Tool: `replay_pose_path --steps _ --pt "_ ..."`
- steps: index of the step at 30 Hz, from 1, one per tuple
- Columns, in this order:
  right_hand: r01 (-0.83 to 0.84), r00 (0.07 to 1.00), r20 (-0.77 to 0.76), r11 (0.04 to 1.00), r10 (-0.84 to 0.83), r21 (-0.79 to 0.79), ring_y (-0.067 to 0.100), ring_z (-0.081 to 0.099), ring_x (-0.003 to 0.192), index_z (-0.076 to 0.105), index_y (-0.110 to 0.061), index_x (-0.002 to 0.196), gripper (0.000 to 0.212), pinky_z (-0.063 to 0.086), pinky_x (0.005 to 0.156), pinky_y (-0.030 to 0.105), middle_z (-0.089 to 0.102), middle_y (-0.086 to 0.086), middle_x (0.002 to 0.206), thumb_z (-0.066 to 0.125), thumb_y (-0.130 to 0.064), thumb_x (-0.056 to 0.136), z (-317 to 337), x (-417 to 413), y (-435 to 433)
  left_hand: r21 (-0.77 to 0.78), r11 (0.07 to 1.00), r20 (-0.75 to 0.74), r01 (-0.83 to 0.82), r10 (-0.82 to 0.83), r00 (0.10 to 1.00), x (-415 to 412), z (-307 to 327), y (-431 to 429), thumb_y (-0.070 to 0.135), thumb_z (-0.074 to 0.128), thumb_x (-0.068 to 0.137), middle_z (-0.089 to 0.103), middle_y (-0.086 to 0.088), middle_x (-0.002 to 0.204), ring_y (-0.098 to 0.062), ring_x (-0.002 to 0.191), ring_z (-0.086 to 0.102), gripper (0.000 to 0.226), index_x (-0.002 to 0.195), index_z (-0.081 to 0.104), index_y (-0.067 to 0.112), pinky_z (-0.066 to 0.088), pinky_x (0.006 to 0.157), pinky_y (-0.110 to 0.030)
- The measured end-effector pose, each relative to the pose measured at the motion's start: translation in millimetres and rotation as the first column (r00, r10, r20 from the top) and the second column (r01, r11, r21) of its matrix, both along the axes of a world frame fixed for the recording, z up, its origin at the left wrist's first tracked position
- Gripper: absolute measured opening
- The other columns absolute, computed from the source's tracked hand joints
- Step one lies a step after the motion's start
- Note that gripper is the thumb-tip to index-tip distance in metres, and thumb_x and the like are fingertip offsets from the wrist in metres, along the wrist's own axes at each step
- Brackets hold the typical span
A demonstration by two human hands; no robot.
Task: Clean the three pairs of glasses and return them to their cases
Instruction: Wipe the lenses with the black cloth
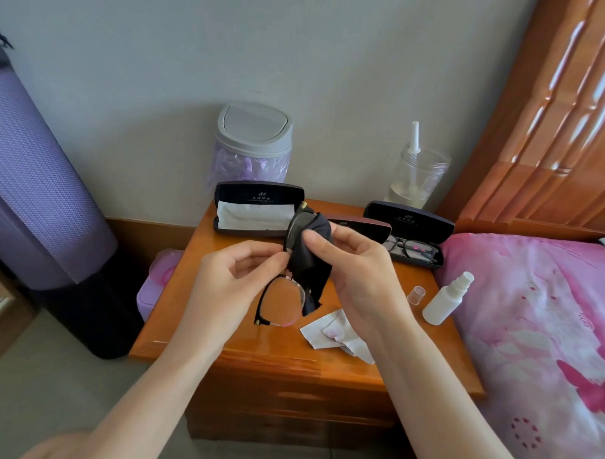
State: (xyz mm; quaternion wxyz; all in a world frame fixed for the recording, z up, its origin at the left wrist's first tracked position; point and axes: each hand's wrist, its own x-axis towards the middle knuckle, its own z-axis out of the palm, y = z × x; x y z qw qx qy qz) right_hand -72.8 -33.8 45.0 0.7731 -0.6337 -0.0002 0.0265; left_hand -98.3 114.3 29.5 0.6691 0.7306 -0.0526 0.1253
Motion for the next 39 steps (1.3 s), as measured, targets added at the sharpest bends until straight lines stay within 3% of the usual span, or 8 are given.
replay_pose_path --steps 6,9,12,16,20,25,31,39 --pt "-0.090 0.996 -0.011 0.969 0.090 -0.231 0.017 0.070 0.091 0.070 -0.009 0.107 0.029 0.057 0.074 0.021 0.074 0.008 0.096 0.072 -0.022 0.080 0 -2 -4 0.078 0.997 0.052 0.009 -0.013 0.999 1 -2 1 0.009 0.065 0.084 0.067 0.033 0.070 0.013 0.078 0.064 0.025 0.083 0.064 0.034 0.045 0.062 -0.001" --pt "-0.095 0.995 0.004 0.963 0.099 -0.253 0.011 0.069 0.084 0.071 -0.010 0.104 0.025 0.053 0.065 0.014 0.074 0.006 0.093 0.072 -0.019 0.080 1 -5 -3 0.109 0.994 0.078 0.007 -0.015 0.997 0 -4 2 0.007 0.065 0.084 0.069 0.029 0.072 0.012 0.078 0.065 0.024 0.083 0.065 0.031 0.045 0.062 -0.001" --pt "-0.076 0.997 0.012 0.972 0.081 -0.223 0.012 0.070 0.083 0.070 -0.006 0.104 0.024 0.052 0.063 0.013 0.074 0.009 0.094 0.072 -0.013 0.081 1 -6 -2 0.152 0.988 0.108 -0.001 -0.015 0.994 1 -5 2 0.007 0.065 0.084 0.072 0.017 0.077 0.009 0.081 0.066 0.022 0.086 0.067 0.029 0.046 0.065 -0.003" --pt "-0.057 0.998 0.003 0.994 0.057 -0.089 0.019 0.071 0.088 0.072 -0.004 0.102 0.024 0.056 0.077 0.025 0.075 0.012 0.095 0.072 -0.012 0.080 4 -4 1 0.164 0.986 0.123 0.011 -0.032 0.992 1 -2 1 0.011 0.066 0.083 0.070 0.028 0.073 0.010 0.078 0.066 0.018 0.081 0.067 0.030 0.045 0.064 -0.001" --pt "-0.015 0.999 -0.032 0.999 0.017 0.053 0.017 0.070 0.075 0.072 -0.002 0.097 0.022 0.053 0.064 0.019 0.074 0.009 0.084 0.071 -0.016 0.080 13 -2 4 0.125 0.992 0.121 0.017 -0.032 0.992 1 -3 -1 0.015 0.067 0.083 0.073 0.015 0.080 0.002 0.079 0.068 0.008 0.083 0.072 0.021 0.047 0.068 -0.004" --pt "0.035 0.997 -0.063 0.998 -0.032 0.058 0.015 0.070 0.068 0.071 -0.003 0.100 0.028 0.052 0.058 0.019 0.073 0.011 0.083 0.070 -0.025 0.083 10 -5 10 0.105 0.994 0.122 0.021 -0.034 0.992 1 -3 -2 0.013 0.067 0.083 0.072 0.016 0.079 0.005 0.077 0.068 0.009 0.082 0.071 0.021 0.045 0.065 -0.002" --pt "-0.031 0.999 0.000 0.975 0.032 -0.218 0.003 0.066 0.063 0.071 -0.009 0.098 0.020 0.048 0.055 0.011 0.072 0.004 0.078 0.070 -0.021 0.083 6 -12 4 0.064 0.998 0.092 -0.027 0.021 0.996 0 -5 -1 0.014 0.068 0.081 0.072 0.022 0.073 0.008 0.078 0.067 0.010 0.081 0.071 0.024 0.045 0.064 -0.001" --pt "-0.086 0.992 0.044 0.904 0.115 -0.419 -0.008 0.065 0.065 0.070 -0.009 0.099 0.016 0.046 0.056 0.005 0.070 -0.006 0.077 0.069 -0.012 0.084 9 -14 -9 0.057 0.998 0.090 -0.037 0.031 0.995 0 -4 -1 0.009 0.067 0.083 0.066 0.034 0.068 0.016 0.079 0.063 0.022 0.082 0.068 0.030 0.044 0.062 0.001"
